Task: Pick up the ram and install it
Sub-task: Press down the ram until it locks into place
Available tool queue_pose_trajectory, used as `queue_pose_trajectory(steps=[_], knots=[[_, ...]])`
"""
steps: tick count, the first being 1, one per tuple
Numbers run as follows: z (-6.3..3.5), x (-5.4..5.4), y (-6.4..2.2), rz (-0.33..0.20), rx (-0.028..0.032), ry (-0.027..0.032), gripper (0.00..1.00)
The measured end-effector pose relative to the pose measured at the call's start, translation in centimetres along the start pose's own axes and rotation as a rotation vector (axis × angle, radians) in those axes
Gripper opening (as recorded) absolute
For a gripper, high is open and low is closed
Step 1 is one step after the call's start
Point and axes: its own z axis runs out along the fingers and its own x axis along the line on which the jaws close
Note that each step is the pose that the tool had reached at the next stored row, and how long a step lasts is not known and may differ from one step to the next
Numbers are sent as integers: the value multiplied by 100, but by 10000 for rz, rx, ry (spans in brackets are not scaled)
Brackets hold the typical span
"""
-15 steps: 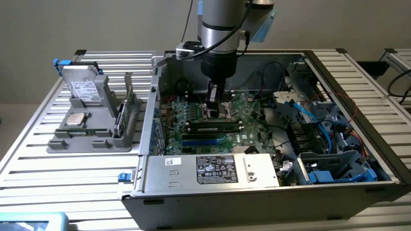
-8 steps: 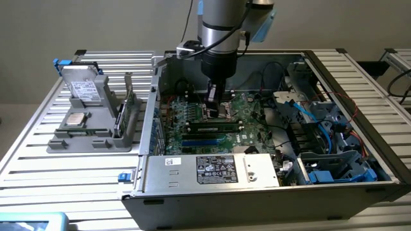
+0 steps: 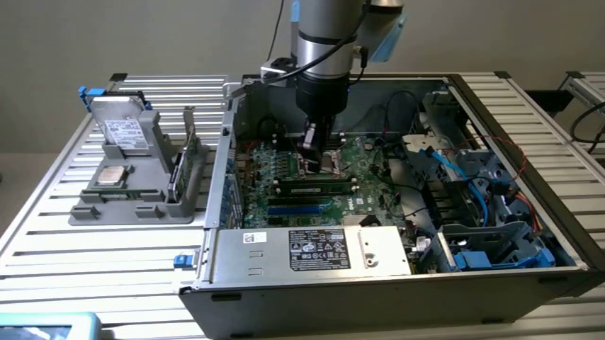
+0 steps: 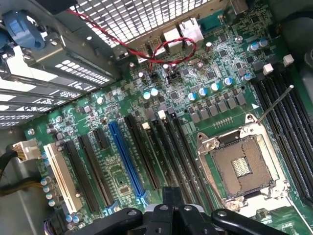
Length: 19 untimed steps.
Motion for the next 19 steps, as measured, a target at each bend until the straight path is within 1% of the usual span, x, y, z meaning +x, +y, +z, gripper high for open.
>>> queue_pose_trajectory(steps=[7, 10, 14, 17, 19], knots=[[-7, 1, 0, 955, -116, 25, 11], [-7, 1, 0, 1277, -151, 40, 11], [-7, 1, 0, 1688, -155, 94, 11], [-7, 1, 0, 1991, -136, 126, 11], [-6, 1, 0, 2200, -119, 120, 11]])
